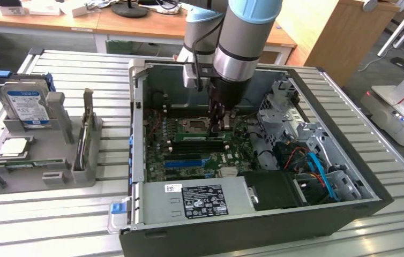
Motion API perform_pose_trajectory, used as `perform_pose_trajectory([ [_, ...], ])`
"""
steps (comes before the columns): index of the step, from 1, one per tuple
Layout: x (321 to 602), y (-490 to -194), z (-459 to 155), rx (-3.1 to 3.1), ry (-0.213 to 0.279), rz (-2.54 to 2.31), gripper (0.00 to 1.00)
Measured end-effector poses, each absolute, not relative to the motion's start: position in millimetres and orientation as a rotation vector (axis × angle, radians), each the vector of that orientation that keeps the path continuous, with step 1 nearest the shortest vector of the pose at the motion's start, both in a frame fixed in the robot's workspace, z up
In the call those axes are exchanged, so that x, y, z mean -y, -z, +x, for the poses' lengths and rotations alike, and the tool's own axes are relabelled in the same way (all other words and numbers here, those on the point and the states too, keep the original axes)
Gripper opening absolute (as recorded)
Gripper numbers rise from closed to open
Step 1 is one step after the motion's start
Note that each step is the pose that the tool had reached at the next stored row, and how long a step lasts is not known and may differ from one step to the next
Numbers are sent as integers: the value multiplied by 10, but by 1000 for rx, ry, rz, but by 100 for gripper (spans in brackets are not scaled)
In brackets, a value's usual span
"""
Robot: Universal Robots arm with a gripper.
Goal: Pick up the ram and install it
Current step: 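Insert the ram into the slot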
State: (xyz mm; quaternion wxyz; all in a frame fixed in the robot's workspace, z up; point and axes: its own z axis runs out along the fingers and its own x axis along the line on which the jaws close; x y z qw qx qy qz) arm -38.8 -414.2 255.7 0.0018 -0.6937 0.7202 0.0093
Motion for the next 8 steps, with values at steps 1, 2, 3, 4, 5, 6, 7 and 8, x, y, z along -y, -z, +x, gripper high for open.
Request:
perform_pose_trajectory([
  [1, 4142, -2546, -389, -2260, -29, -2176, 12],
  [2, 4142, -2537, -390, -2260, -29, -2176, 12],
  [3, 4142, -2530, -390, -2260, -29, -2176, 12],
  [4, 4142, -2525, -390, -2260, -29, -2176, 12],
  [5, 4142, -2525, -390, -2261, -29, -2176, 12],
  [6, 4142, -2526, -390, -2261, -29, -2176, 12],
  [7, 4142, -2525, -390, -2261, -29, -2176, 12],
  [8, 4142, -2525, -390, -2261, -29, -2176, 12],
])
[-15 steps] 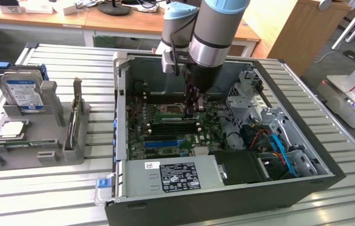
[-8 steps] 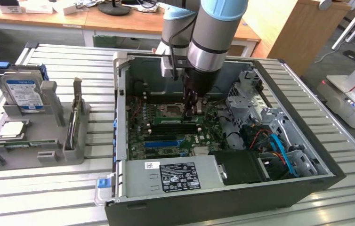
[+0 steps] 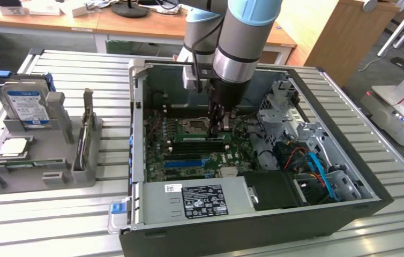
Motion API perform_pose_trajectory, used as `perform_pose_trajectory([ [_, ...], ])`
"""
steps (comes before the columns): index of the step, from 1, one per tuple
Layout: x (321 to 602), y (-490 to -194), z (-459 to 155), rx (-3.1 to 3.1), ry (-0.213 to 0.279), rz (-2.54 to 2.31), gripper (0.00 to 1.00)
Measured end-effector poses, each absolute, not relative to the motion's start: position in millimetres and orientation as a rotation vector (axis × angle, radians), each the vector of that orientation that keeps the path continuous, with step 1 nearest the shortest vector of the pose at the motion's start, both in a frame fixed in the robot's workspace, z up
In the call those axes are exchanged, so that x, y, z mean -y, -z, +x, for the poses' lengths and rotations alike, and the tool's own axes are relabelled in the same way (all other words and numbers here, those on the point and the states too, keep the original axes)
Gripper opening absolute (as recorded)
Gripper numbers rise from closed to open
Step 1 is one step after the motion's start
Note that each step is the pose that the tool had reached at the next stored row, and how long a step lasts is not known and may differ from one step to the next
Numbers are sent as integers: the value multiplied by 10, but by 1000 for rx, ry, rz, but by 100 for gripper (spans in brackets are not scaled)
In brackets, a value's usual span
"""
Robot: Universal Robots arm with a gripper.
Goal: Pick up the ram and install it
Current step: 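Insert the ram into the slot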
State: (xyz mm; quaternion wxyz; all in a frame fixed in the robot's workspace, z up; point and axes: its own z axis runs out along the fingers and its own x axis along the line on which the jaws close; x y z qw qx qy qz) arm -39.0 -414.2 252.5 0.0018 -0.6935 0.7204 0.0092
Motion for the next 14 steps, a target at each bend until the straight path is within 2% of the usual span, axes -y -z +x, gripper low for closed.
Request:
perform_pose_trajectory([
  [14, 4155, -2495, -391, -2261, -29, -2176, 12],
])
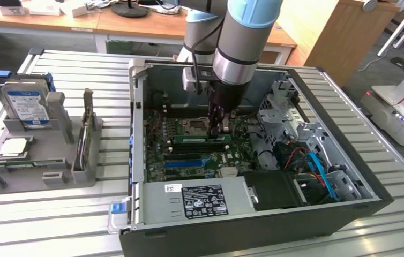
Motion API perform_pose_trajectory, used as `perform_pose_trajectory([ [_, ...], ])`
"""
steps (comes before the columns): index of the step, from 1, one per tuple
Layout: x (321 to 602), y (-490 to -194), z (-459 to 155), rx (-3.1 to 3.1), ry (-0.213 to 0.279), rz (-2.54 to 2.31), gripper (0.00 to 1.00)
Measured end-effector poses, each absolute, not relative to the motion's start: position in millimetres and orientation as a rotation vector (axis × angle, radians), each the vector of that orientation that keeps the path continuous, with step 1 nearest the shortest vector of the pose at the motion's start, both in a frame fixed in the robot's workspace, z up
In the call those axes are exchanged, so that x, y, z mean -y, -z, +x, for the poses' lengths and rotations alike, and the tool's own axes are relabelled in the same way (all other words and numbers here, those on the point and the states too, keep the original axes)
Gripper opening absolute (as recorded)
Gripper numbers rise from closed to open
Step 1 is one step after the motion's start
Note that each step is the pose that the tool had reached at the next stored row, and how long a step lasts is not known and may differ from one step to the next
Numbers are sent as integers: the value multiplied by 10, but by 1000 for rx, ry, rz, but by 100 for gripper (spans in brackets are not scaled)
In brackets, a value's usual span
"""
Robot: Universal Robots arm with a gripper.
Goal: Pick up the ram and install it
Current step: 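Insert the ram into the slot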
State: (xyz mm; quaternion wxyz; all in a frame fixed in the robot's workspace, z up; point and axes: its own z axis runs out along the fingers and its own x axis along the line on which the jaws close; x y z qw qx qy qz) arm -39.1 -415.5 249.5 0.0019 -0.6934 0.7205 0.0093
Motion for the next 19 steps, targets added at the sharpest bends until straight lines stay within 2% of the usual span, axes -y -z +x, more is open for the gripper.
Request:
perform_pose_trajectory([
  [19, 4156, -2416, -399, -2243, -29, -2194, 12],
])
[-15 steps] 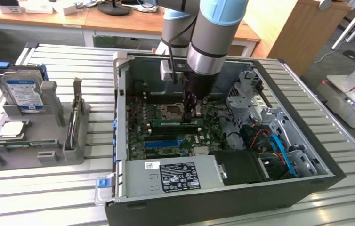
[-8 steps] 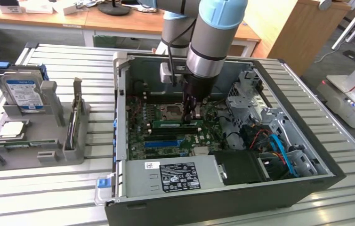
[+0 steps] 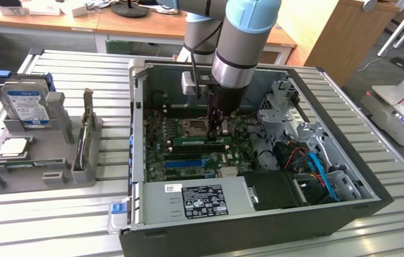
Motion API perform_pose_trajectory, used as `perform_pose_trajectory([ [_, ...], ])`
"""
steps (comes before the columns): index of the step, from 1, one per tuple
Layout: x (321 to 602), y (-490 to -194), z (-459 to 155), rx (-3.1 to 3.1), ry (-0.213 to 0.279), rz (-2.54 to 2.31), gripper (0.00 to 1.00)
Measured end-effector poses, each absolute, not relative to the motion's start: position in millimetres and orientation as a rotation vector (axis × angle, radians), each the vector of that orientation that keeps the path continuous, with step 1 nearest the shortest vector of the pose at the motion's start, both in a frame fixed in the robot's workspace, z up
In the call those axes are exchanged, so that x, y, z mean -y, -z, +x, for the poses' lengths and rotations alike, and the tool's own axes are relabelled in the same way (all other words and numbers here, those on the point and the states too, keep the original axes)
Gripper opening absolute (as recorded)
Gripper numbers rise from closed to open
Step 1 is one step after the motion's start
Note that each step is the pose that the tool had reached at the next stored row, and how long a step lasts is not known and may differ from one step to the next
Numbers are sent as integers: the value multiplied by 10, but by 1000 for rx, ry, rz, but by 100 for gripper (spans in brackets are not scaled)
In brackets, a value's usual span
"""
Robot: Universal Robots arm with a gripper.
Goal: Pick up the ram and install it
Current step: 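Insert the ram into the slot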
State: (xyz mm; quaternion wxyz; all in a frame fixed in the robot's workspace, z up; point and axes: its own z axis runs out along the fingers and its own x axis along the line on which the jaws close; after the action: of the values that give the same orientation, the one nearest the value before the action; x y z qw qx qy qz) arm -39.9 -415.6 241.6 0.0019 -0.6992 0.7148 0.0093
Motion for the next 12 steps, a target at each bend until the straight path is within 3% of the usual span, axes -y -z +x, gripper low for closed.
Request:
perform_pose_trajectory([
  [12, 4155, -2383, -407, -2252, -29, -2184, 12],
])
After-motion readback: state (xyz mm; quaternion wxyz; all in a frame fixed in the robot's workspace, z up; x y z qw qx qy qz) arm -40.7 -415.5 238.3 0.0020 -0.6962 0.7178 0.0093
